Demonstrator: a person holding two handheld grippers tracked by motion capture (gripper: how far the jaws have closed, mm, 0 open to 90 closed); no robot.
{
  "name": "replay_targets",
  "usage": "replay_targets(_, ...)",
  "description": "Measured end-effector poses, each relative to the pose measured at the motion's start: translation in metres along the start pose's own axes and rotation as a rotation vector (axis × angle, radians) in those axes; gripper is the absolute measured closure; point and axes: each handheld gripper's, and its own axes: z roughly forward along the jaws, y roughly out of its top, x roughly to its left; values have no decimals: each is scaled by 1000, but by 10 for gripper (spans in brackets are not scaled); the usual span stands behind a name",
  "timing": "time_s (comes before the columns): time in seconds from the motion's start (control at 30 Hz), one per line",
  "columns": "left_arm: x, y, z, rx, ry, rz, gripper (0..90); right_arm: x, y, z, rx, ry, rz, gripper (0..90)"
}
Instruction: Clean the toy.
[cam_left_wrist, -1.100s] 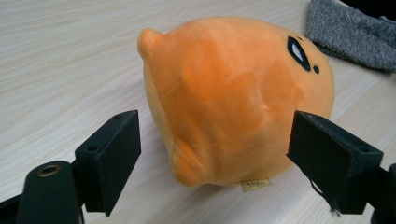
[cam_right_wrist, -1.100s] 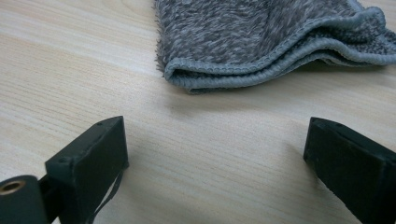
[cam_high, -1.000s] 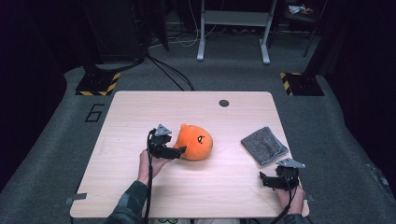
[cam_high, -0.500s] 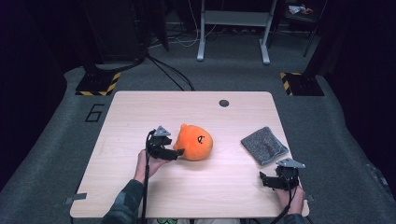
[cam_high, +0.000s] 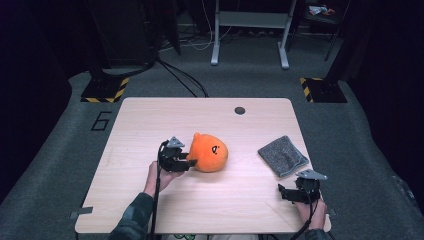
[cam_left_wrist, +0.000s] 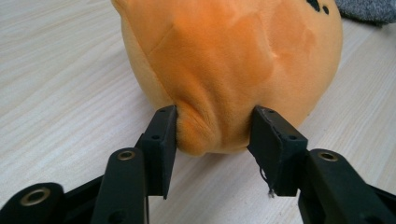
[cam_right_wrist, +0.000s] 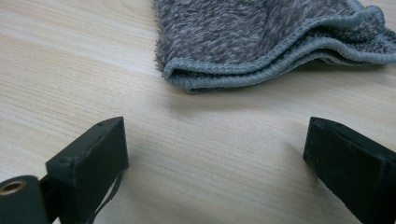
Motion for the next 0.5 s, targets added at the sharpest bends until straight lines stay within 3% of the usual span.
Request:
replay_targets(0.23, -3, -2, -1, 14, 2, 6, 650, -3, 5, -5, -13, 0, 13, 57)
replay_targets(0.37, -3, -4, -1, 19, 10, 11, 687, -2, 24, -15, -39, -20, 10, 65)
replay_targets(0.5, -2, -5, -1, 20, 9, 9, 702, -2, 49, -15, -53, -43, -29, 79)
